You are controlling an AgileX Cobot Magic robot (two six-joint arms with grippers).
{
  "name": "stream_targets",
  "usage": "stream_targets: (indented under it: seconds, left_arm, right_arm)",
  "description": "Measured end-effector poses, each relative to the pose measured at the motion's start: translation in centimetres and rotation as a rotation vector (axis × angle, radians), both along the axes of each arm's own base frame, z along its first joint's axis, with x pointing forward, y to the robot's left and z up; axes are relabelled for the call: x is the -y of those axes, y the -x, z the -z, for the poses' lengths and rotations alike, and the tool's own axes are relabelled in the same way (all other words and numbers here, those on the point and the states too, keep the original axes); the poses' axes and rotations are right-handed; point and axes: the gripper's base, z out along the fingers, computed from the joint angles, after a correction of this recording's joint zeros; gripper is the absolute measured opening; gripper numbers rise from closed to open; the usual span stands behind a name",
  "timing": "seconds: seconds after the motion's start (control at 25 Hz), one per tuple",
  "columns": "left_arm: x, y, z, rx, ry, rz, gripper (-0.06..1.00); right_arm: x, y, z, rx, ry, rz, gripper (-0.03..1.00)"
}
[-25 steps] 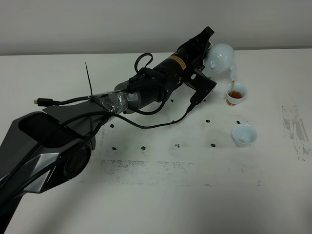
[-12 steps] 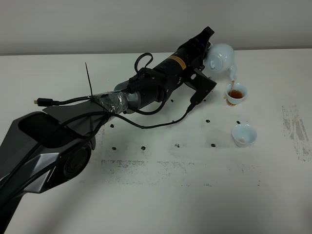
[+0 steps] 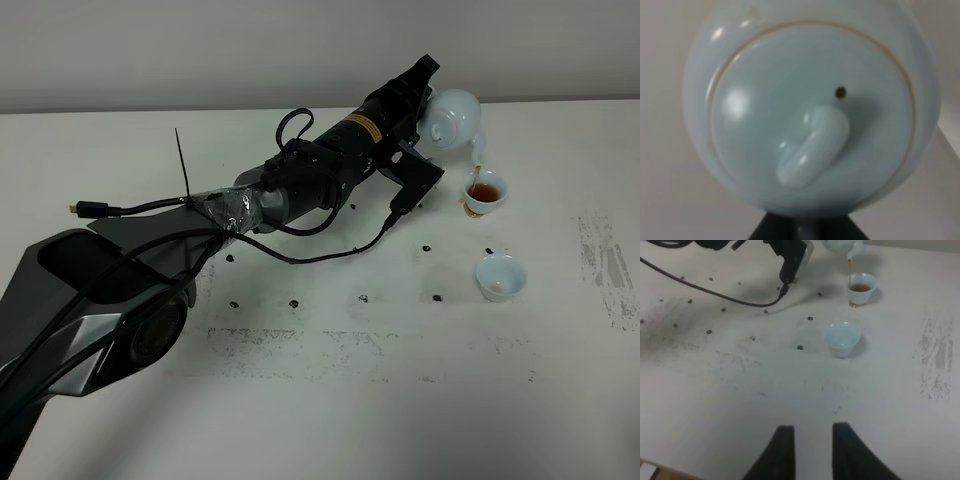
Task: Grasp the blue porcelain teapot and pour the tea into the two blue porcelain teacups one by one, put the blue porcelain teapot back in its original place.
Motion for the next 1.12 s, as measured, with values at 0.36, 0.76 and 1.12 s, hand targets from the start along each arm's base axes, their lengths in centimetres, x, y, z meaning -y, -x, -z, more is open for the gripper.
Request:
stream_targets:
  seconds: [0.36,0.76,1.12]
  left_arm:
    - [0.0,0.0,0.0,0.0,0.0,0.0,0.09]
    - [0.0,0.0,0.0,0.001,0.0,0.0,0.09]
    - [0.0,0.0,0.0,0.001,0.0,0.0,0.09]
  right_arm:
    - [0.0,0.0,0.0,0.0,0.0,0.0,0.22]
    - [0.0,0.0,0.0,0.0,0.0,0.0,0.22]
    - [0.0,0.0,0.0,0.0,0.0,0.0,0.22]
